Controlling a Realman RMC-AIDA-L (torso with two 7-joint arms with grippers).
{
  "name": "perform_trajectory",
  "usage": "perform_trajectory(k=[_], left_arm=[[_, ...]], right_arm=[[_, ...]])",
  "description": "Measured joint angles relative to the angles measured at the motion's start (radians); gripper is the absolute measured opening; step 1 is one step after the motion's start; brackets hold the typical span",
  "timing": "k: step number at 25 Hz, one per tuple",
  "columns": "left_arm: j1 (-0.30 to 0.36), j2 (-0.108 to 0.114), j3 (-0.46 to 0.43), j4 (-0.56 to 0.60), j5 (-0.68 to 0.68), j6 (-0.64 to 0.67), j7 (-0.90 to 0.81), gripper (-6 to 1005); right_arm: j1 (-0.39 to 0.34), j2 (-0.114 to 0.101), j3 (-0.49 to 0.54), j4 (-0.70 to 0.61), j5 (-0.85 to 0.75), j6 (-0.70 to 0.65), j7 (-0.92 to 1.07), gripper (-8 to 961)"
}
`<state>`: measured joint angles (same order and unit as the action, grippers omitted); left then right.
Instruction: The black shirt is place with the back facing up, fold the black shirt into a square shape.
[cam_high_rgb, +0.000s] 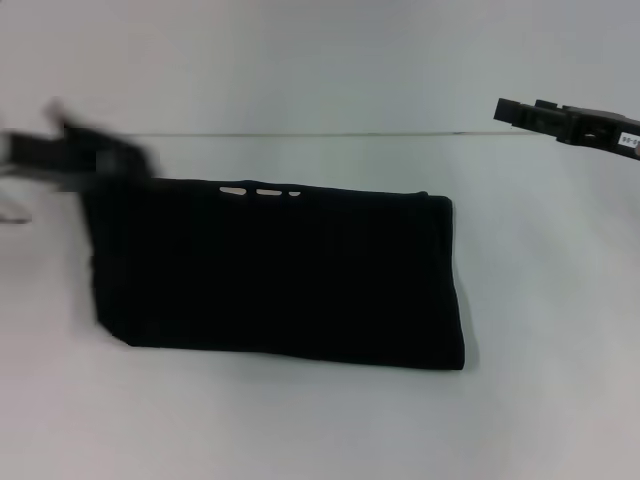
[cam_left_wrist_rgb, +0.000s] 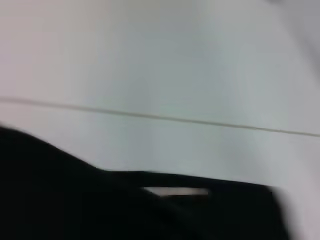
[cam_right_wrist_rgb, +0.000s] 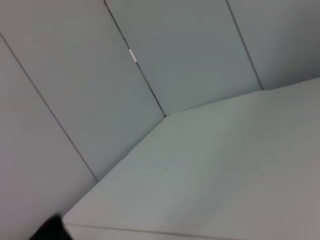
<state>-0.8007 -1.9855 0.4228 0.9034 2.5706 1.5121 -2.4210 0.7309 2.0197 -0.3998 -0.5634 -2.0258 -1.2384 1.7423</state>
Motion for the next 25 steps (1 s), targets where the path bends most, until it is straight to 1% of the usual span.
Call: perform_trajectory(k=[1,2,3,4,5,6,7,8,9,10,12,13,14,15,17,20,23,25], left_arm=[[-0.027,-0.017,0.014,0.0,-0.02,0.017,-0.009,27],[-0.063,-0.049,0.041,-0.002,-0.057,0.033,-0.022,27],[-0.075,-0.066,0.055,-0.005,-0.074,0.033,-0.028,27],[-0.091,-0.087,0.074,-0.011,-0.093,0.034,-0.036,27],[-0.102,-0.108,0.091,-0.02,-0.107,0.024,-0.04,27],[-0.111,-0.138,0.112,-0.037,-0.128,0.004,-0.044,27],[-0.113,-0.162,0.129,-0.06,-0.148,-0.019,-0.043,27],[-0.11,-0.176,0.155,-0.114,-0.196,-0.056,-0.029,27],[-0.106,-0.184,0.175,-0.165,-0.241,-0.087,-0.009,26],[-0.1,-0.183,0.204,-0.258,-0.318,-0.13,0.033,26],[-0.09,-0.178,0.226,-0.437,-0.445,-0.189,0.132,26],[-0.075,-0.178,0.223,-0.52,-0.511,-0.207,0.203,26],[-0.056,-0.181,0.222,-0.573,-0.563,-0.205,0.272,27],[-0.042,-0.183,0.221,-0.602,-0.605,-0.199,0.325,27],[-0.002,-0.187,0.222,-0.666,-0.707,-0.128,0.476,27],[0.033,-0.187,0.224,-0.713,-0.779,-0.048,0.599,102],[0.045,-0.186,0.242,-0.721,-0.781,-0.014,0.626,181],[0.054,-0.182,0.266,-0.712,-0.778,0.034,0.632,238]], right_arm=[[-0.004,-0.004,0.0,-0.003,0.001,-0.006,0.0,900],[-0.007,-0.008,0.0,-0.004,0.001,-0.011,0.0,900],[-0.011,-0.013,0.0,-0.004,0.001,-0.017,0.0,900],[-0.015,-0.018,0.0,-0.004,0.001,-0.024,0.0,900],[-0.018,-0.021,-0.001,-0.004,0.001,-0.029,0.0,900],[-0.022,-0.026,-0.001,-0.004,0.001,-0.033,0.0,900],[-0.027,-0.032,-0.001,-0.004,0.001,-0.038,0.0,899],[-0.029,-0.035,-0.001,-0.004,0.001,-0.039,0.0,899],[-0.033,-0.039,-0.001,-0.004,0.001,-0.043,0.0,899],[-0.037,-0.044,-0.001,-0.004,0.001,-0.046,0.0,899],[-0.042,-0.049,-0.001,-0.004,0.001,-0.055,0.0,899],[-0.044,-0.052,-0.001,-0.004,0.0,-0.057,0.0,898],[-0.044,-0.053,-0.001,-0.004,-0.001,-0.057,0.0,898],[-0.044,-0.054,-0.001,-0.004,-0.001,-0.057,0.0,898],[-0.044,-0.057,-0.001,-0.004,-0.002,-0.058,0.0,898],[-0.045,-0.06,-0.004,-0.001,-0.005,-0.059,0.002,897],[-0.046,-0.06,-0.035,0.004,-0.011,-0.057,0.03,897],[-0.046,-0.062,-0.063,0.005,-0.024,-0.058,0.075,897]])
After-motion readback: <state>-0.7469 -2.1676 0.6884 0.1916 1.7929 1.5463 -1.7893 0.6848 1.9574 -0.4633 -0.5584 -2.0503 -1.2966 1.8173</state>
